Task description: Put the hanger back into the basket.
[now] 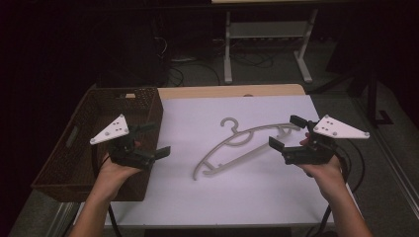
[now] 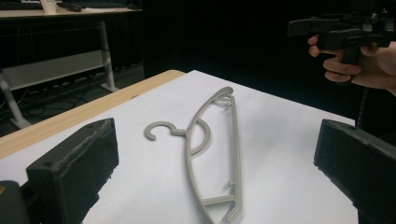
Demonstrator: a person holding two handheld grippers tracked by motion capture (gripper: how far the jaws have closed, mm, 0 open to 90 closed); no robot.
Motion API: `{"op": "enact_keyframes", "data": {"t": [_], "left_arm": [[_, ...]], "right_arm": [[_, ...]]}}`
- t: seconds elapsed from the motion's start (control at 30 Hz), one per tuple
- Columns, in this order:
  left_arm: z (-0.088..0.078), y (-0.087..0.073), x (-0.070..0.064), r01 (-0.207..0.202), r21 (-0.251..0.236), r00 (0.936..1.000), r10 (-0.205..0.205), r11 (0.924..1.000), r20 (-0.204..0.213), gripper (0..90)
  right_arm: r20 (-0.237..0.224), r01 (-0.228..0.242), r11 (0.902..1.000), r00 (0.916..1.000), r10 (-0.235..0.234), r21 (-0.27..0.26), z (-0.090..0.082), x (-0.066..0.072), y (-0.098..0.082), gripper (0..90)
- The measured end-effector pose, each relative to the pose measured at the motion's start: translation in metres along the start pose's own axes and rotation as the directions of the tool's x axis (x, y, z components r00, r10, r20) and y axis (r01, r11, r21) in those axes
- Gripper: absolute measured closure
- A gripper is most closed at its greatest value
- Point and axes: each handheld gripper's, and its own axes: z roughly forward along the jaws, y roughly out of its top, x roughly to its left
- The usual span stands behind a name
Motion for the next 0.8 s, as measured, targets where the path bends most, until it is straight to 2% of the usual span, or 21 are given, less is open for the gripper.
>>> {"op": "enact_keyframes", "data": {"t": [0.23,0.47,0.8], "left_arm": [[0.006,0.007,-0.004,-0.001,-0.015,0.9999,0.002,0.9999,0.017,0.0],[0.019,0.014,-0.008,-0.004,-0.020,0.9992,0.005,0.9998,0.041,0.0],[0.048,0.019,-0.015,-0.009,-0.012,0.9963,0.010,0.9999,0.085,0.0]], "right_arm": [[0.015,0.013,0.9995,0.9998,-0.014,0.030,0.011,-0.002,-0.002,0.4],[0.014,0.001,0.9994,0.9999,-0.001,0.035,0.025,-0.007,-0.003,0.3],[0.017,-0.009,0.9988,0.9998,0.008,0.048,0.038,-0.011,-0.003,0.4]]}}
